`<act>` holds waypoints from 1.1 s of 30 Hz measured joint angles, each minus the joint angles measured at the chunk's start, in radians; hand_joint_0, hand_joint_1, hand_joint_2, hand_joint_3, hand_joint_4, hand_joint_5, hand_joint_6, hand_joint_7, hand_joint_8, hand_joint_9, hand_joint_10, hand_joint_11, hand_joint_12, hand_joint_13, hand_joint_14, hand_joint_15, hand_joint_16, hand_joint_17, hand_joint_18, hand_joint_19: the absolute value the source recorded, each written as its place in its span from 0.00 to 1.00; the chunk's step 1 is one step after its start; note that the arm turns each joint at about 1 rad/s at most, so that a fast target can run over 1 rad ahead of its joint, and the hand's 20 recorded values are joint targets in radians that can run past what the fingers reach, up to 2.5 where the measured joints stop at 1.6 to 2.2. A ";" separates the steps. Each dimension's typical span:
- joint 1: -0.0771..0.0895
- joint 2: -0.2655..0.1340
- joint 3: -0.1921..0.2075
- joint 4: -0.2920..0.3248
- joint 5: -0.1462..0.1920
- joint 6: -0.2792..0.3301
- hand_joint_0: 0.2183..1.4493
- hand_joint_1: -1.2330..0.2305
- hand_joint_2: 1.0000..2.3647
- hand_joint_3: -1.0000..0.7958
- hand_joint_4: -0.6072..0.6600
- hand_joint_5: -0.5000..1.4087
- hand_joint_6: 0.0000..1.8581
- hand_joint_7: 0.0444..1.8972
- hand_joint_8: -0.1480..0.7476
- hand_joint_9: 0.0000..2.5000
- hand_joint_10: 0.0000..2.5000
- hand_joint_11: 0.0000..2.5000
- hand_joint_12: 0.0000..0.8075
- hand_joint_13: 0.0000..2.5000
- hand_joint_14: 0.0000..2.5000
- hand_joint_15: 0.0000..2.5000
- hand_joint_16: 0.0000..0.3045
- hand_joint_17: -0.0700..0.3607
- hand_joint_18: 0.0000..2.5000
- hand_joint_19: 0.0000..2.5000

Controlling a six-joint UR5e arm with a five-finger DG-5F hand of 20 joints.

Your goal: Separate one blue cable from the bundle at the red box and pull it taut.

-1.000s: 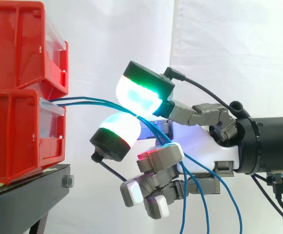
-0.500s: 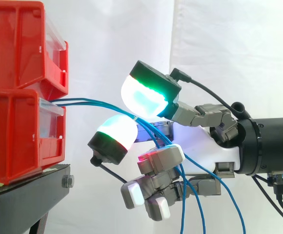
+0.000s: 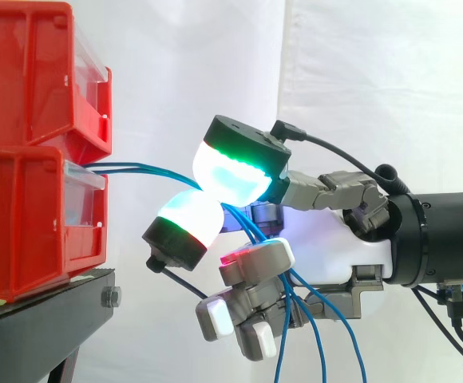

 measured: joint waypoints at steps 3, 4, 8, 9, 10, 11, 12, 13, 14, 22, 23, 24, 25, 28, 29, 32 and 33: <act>0.000 0.000 0.000 0.000 0.000 0.000 0.51 0.24 0.00 0.28 0.39 0.17 0.49 0.73 0.49 0.48 0.01 0.52 0.46 0.36 0.01 0.28 0.15 0.41 0.34 0.32; 0.000 0.000 0.000 0.000 0.000 0.000 0.51 0.25 0.00 0.28 0.39 0.17 0.50 0.73 0.49 0.48 0.01 0.52 0.46 0.36 0.01 0.27 0.15 0.41 0.34 0.31; 0.000 0.000 -0.001 0.001 0.000 0.000 0.43 0.22 0.00 0.28 0.46 0.18 0.50 0.75 0.51 0.51 0.01 0.54 0.46 0.37 0.01 0.28 0.15 0.40 0.36 0.31; 0.000 0.000 -0.001 0.001 0.000 0.000 0.41 0.22 0.00 0.28 0.47 0.18 0.50 0.74 0.51 0.51 0.01 0.54 0.46 0.37 0.01 0.28 0.15 0.40 0.36 0.31; 0.000 0.000 -0.001 0.001 0.000 0.000 0.36 0.23 0.00 0.28 0.48 0.19 0.50 0.70 0.52 0.52 0.01 0.54 0.46 0.38 0.01 0.29 0.15 0.40 0.37 0.32; 0.000 0.000 -0.001 0.001 0.000 0.000 0.31 0.24 0.00 0.28 0.50 0.20 0.50 0.68 0.52 0.53 0.01 0.55 0.46 0.38 0.01 0.28 0.15 0.40 0.37 0.32; 0.000 0.000 -0.001 0.001 0.000 0.000 0.27 0.25 0.00 0.28 0.50 0.20 0.50 0.65 0.53 0.53 0.01 0.55 0.47 0.38 0.01 0.29 0.15 0.41 0.37 0.32; 0.000 0.000 0.000 0.001 0.000 0.001 0.25 0.27 0.00 0.28 0.51 0.20 0.49 0.64 0.54 0.53 0.01 0.54 0.48 0.39 0.01 0.29 0.16 0.42 0.38 0.33; 0.000 0.000 -0.001 0.001 0.000 0.001 0.24 0.29 0.00 0.28 0.52 0.20 0.49 0.64 0.54 0.54 0.01 0.54 0.49 0.39 0.01 0.29 0.16 0.42 0.38 0.33; 0.000 0.000 -0.001 -0.001 -0.001 0.003 0.22 0.43 0.00 0.28 0.53 0.18 0.47 0.60 0.53 0.53 0.01 0.52 0.51 0.39 0.01 0.29 0.17 0.44 0.39 0.34; -0.001 0.000 -0.001 -0.001 -0.002 0.003 0.22 0.46 0.00 0.28 0.53 0.18 0.47 0.59 0.54 0.53 0.01 0.52 0.51 0.39 0.01 0.29 0.17 0.44 0.39 0.33; -0.001 0.000 -0.001 -0.002 -0.002 0.003 0.23 0.47 0.00 0.28 0.52 0.18 0.47 0.59 0.53 0.52 0.01 0.52 0.51 0.39 0.01 0.28 0.17 0.44 0.39 0.34; -0.002 0.000 -0.001 -0.002 -0.003 0.003 0.23 0.48 0.00 0.28 0.52 0.18 0.47 0.59 0.53 0.52 0.01 0.52 0.50 0.39 0.01 0.28 0.17 0.43 0.39 0.34; -0.003 0.000 -0.001 -0.001 -0.004 0.003 0.29 0.51 0.00 0.28 0.50 0.18 0.47 0.60 0.51 0.52 0.01 0.52 0.48 0.38 0.01 0.29 0.16 0.41 0.37 0.35; -0.003 0.000 -0.001 0.000 -0.003 0.003 0.32 0.51 0.00 0.28 0.49 0.18 0.46 0.60 0.49 0.52 0.01 0.52 0.47 0.38 0.01 0.28 0.15 0.41 0.37 0.35; -0.003 0.000 -0.001 0.001 -0.003 0.003 0.34 0.45 0.00 0.29 0.48 0.18 0.46 0.60 0.50 0.51 0.01 0.52 0.47 0.38 0.01 0.29 0.15 0.41 0.37 0.35; -0.003 0.000 -0.001 0.001 -0.002 0.003 0.34 0.42 0.00 0.31 0.48 0.18 0.46 0.61 0.50 0.51 0.01 0.52 0.47 0.38 0.01 0.29 0.15 0.41 0.37 0.35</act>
